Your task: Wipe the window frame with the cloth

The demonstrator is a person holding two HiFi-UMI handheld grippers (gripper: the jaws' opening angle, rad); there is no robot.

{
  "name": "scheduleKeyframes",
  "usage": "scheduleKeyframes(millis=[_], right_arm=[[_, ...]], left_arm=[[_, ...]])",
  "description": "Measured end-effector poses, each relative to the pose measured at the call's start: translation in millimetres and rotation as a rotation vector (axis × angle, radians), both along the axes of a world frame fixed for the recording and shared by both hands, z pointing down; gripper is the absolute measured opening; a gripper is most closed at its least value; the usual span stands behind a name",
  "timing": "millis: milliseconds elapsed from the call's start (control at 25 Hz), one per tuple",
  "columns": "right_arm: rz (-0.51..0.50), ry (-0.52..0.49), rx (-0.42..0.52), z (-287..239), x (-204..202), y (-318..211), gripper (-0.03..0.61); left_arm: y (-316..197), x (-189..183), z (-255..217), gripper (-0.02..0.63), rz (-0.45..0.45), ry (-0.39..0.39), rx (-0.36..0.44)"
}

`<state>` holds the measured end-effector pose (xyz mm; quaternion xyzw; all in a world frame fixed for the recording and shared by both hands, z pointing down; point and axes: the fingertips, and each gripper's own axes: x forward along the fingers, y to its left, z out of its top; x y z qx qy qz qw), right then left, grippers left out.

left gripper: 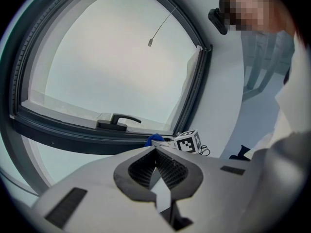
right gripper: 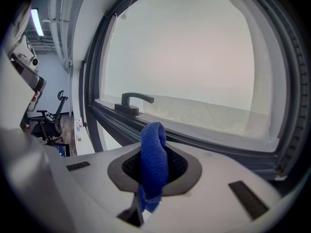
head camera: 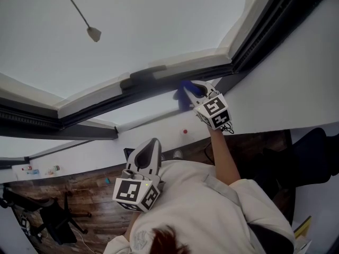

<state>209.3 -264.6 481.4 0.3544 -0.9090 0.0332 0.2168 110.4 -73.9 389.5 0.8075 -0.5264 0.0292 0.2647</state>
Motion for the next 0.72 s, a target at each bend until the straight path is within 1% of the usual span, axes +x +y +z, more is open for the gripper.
scheduleKeyframes(millis=[160, 440, 720], right_arm=[[0.014, 0.002, -0.001, 1, 14, -3, 0.049], [0.011, 0.010, 0.004, 0, 20, -4, 0.049], [0.085, 0.031, 0.006, 3, 49, -13, 0.049]], left_arm=[[2, 4, 3, 0.006, -0.017, 0.002, -0.005], [5, 5, 4, 0.005, -0.045, 0.012, -0.005], [3, 11, 6, 0.005, -0.025, 0.012, -0.004]])
